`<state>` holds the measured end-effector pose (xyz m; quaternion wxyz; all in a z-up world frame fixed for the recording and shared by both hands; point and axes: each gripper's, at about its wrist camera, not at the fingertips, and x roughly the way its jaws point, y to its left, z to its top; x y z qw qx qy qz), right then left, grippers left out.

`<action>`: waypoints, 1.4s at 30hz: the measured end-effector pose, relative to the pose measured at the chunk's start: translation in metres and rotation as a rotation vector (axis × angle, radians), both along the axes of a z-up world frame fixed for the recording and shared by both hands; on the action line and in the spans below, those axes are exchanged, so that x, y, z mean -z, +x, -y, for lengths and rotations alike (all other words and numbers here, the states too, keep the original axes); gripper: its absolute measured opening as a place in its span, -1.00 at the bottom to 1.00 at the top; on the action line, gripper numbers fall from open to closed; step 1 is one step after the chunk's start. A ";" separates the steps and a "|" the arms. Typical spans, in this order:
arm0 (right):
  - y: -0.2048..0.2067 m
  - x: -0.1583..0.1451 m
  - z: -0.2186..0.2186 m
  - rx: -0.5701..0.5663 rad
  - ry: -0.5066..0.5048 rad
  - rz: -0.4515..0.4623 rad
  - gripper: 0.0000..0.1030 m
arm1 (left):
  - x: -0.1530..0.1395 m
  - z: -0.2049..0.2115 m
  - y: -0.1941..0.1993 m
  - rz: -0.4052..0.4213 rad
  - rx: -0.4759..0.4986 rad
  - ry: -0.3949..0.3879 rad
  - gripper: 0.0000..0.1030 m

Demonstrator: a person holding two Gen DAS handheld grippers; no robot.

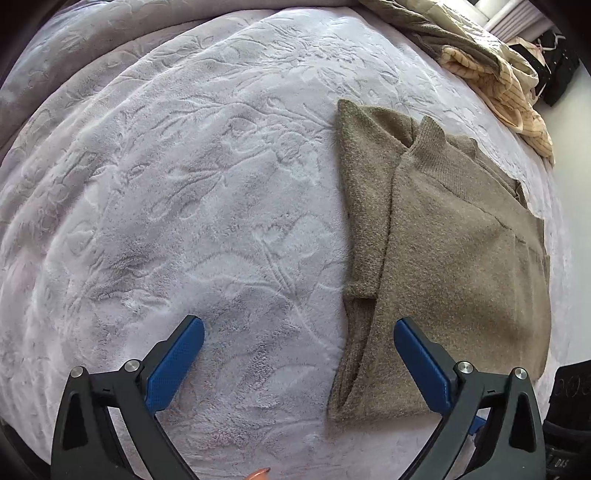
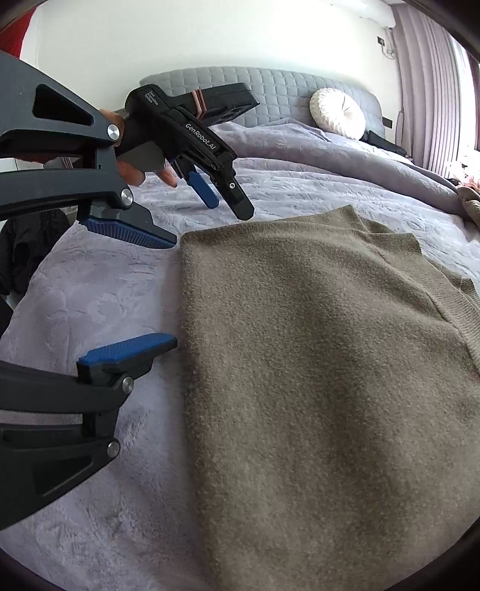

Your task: Fold small clothes

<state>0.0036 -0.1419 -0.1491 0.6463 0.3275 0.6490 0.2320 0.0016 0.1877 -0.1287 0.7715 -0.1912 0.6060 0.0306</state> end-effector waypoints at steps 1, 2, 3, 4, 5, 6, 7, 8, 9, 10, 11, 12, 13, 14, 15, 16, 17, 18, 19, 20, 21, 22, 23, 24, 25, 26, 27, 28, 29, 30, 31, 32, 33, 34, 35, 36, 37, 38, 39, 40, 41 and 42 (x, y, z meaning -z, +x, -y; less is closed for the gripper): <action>-0.002 0.004 -0.003 0.011 0.016 -0.005 0.00 | 0.001 -0.006 -0.002 -0.002 -0.012 -0.019 1.00; -0.005 0.008 -0.006 0.026 0.033 -0.009 0.00 | 0.003 -0.011 -0.005 -0.004 -0.027 -0.050 1.00; -0.007 0.012 -0.009 0.047 0.051 -0.009 0.00 | 0.004 -0.017 -0.007 -0.005 -0.035 -0.094 1.00; -0.007 0.015 -0.010 0.072 0.062 -0.005 0.00 | 0.006 -0.023 -0.009 -0.007 -0.043 -0.137 1.00; -0.008 0.018 -0.011 0.104 0.075 0.004 0.00 | 0.006 -0.027 -0.011 -0.005 -0.053 -0.160 1.00; -0.008 0.021 -0.012 0.137 0.090 0.013 0.00 | 0.005 -0.031 -0.013 0.001 -0.064 -0.182 1.00; -0.008 0.024 -0.013 0.172 0.104 0.020 0.00 | 0.005 -0.035 -0.015 0.008 -0.072 -0.203 1.00; -0.007 0.027 -0.015 0.208 0.123 0.025 0.00 | 0.004 -0.036 -0.015 0.014 -0.074 -0.221 1.00; -0.006 0.029 -0.016 0.239 0.140 0.030 0.00 | 0.003 -0.038 -0.016 0.023 -0.073 -0.236 1.00; -0.005 0.032 -0.016 0.272 0.157 0.034 0.00 | 0.001 -0.039 -0.016 0.033 -0.069 -0.250 1.00; -0.003 0.035 -0.018 0.308 0.176 0.035 0.00 | 0.000 -0.040 -0.016 0.041 -0.062 -0.264 1.00; -0.001 0.037 -0.019 0.336 0.193 0.031 0.00 | -0.001 -0.039 -0.015 0.049 -0.051 -0.281 1.00; 0.001 0.041 -0.021 0.368 0.218 0.019 0.00 | -0.001 -0.038 -0.014 0.056 -0.038 -0.300 1.00; 0.003 0.045 -0.022 0.399 0.252 -0.002 0.02 | -0.001 -0.036 -0.011 0.061 -0.025 -0.321 1.00; 0.006 0.051 -0.023 0.426 0.289 -0.029 0.02 | -0.001 -0.035 -0.010 0.065 -0.013 -0.353 1.00; 0.007 0.056 -0.023 0.450 0.326 -0.060 -0.08 | 0.001 -0.033 -0.007 0.066 -0.002 -0.396 1.00; 0.009 0.060 -0.023 0.468 0.361 -0.090 -0.46 | 0.002 -0.032 -0.003 0.062 0.001 -0.437 1.00; 0.011 0.061 -0.023 0.471 0.376 -0.099 -0.69 | 0.005 -0.031 -0.001 0.055 -0.001 -0.481 1.00; 0.013 0.059 -0.021 0.469 0.383 -0.089 -0.83 | 0.006 -0.029 0.002 0.052 0.000 -0.518 1.00; 0.016 0.053 -0.020 0.454 0.398 -0.066 -0.83 | 0.007 -0.027 0.005 0.053 0.006 -0.560 1.00; 0.019 0.047 -0.020 0.438 0.406 -0.043 -0.83 | 0.007 -0.024 0.009 0.057 0.016 -0.591 1.00; 0.022 0.038 -0.019 0.420 0.413 -0.016 -0.83 | 0.007 -0.022 0.014 0.064 0.027 -0.616 1.00; 0.026 0.030 -0.019 0.404 0.423 0.007 -0.83 | 0.008 -0.018 0.022 0.067 0.038 -0.632 1.00; 0.029 0.022 -0.020 0.386 0.431 0.031 -0.83 | 0.009 -0.015 0.028 0.067 0.047 -0.651 1.00; 0.032 0.013 -0.020 0.365 0.431 0.055 -0.83 | 0.011 -0.012 0.036 0.066 0.055 -0.678 1.00; 0.036 0.006 -0.020 0.344 0.427 0.076 -0.84 | 0.012 -0.009 0.043 0.068 0.061 -0.704 1.00; 0.037 0.000 -0.020 0.328 0.424 0.093 -0.83 | 0.014 -0.007 0.051 0.070 0.064 -0.724 1.00; 0.039 -0.005 -0.020 0.312 0.419 0.107 -0.84 | 0.015 -0.003 0.059 0.071 0.069 -0.732 1.00; 0.040 -0.008 -0.021 0.298 0.412 0.118 -0.84 | 0.016 0.001 0.067 0.071 0.077 -0.733 1.00; 0.041 -0.011 -0.023 0.283 0.402 0.127 -0.83 | 0.017 0.004 0.074 0.066 0.089 -0.739 1.00; 0.041 -0.011 -0.024 0.271 0.395 0.130 -0.84 | 0.018 0.011 0.081 0.053 0.105 -0.754 1.00; 0.041 -0.011 -0.026 0.260 0.387 0.129 -0.83 | 0.019 0.017 0.088 0.041 0.120 -0.767 1.00; 0.040 -0.010 -0.024 0.250 0.377 0.126 -0.83 | 0.017 0.023 0.093 0.039 0.135 -0.768 1.00; 0.039 -0.010 -0.026 0.238 0.362 0.121 -0.83 | 0.014 0.030 0.098 0.046 0.154 -0.747 1.00; 0.037 -0.007 -0.024 0.224 0.345 0.112 -0.83 | 0.011 0.036 0.102 0.050 0.167 -0.719 1.00; 0.035 -0.005 -0.024 0.204 0.322 0.100 -0.83 | 0.009 0.042 0.105 0.052 0.180 -0.683 0.97; 0.032 0.000 -0.023 0.174 0.298 0.083 -0.82 | 0.008 0.046 0.108 0.050 0.188 -0.646 0.97; 0.030 0.002 -0.026 0.127 0.262 0.054 -0.75 | 0.007 0.049 0.109 0.043 0.197 -0.621 0.96; 0.027 0.003 -0.026 0.082 0.217 0.027 -0.75 | 0.008 0.052 0.110 0.038 0.203 -0.598 0.86; 0.025 0.002 -0.028 0.035 0.169 0.007 -0.72 | 0.008 0.055 0.112 0.027 0.208 -0.565 0.84; 0.022 0.001 -0.028 -0.013 0.121 -0.003 -0.65 | 0.009 0.055 0.112 0.019 0.212 -0.542 0.83; 0.021 -0.004 -0.027 -0.057 0.072 0.006 -0.58 | 0.010 0.056 0.112 0.015 0.213 -0.529 0.83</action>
